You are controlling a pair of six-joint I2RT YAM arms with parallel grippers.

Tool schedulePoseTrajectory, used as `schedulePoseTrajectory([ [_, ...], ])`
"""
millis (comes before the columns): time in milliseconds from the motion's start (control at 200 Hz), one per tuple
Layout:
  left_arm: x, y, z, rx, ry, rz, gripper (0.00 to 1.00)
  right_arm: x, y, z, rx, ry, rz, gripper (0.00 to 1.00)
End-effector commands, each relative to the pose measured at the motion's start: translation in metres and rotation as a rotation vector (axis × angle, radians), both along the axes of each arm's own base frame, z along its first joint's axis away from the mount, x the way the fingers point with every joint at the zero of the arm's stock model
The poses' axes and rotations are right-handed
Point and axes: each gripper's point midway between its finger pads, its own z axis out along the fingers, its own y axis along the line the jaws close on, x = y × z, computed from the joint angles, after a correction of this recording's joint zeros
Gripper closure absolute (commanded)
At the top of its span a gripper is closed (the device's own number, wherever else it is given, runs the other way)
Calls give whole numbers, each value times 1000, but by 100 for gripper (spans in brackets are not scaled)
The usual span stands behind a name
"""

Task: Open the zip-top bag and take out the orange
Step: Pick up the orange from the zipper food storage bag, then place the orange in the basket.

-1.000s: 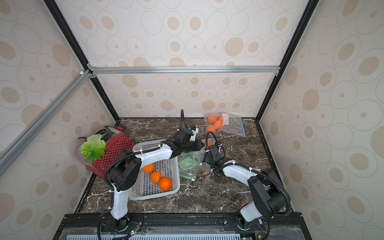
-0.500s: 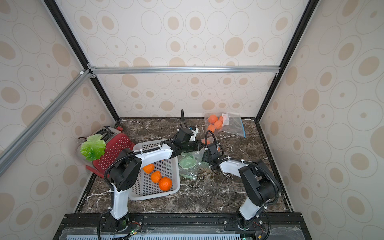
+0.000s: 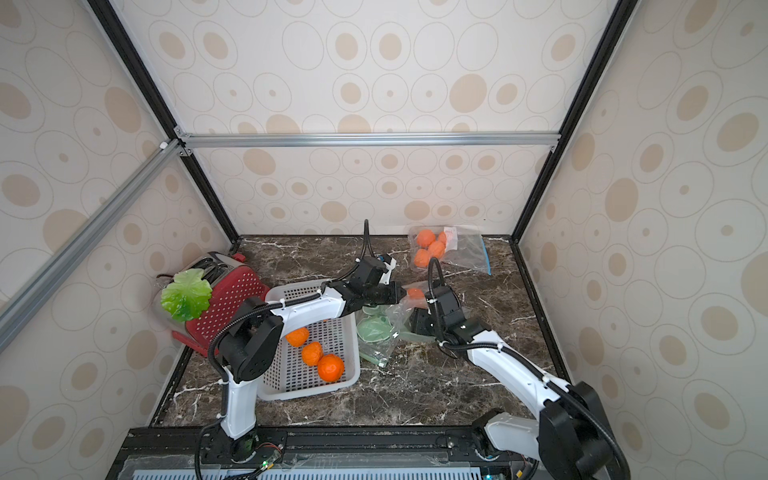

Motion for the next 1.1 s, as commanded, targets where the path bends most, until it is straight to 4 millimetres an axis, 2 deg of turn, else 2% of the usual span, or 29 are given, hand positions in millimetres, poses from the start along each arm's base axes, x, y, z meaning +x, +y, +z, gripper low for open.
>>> schedulePoseTrajectory([
  [0, 11, -3, 31, -14, -75, 2, 100, -33, -6, 0, -27, 104, 67, 48],
  [195, 11, -3, 37, -11, -85, -4, 100, -65, -5, 25, 33, 61, 170, 48],
  [496, 9, 1, 32, 20, -82, -14, 100, -101, -2, 92, 159, -113, 287, 48],
  [626, 8, -2, 35, 3, -79, -22, 100, -118, 32, 119, 345, -165, 467, 47],
  [761, 8, -3, 38, 0, -83, -26, 100, -105, 67, 135, 490, -227, 531, 47],
  [841, 6, -6, 45, -21, -96, -47, 100, -99, 94, 125, 473, -247, 582, 47],
  [966, 2, -8, 50, -38, -98, -69, 100, -109, 147, 106, 412, -263, 717, 44],
  [1092, 2, -5, 48, -29, -98, -66, 100, -102, 185, 87, 422, -316, 751, 43],
])
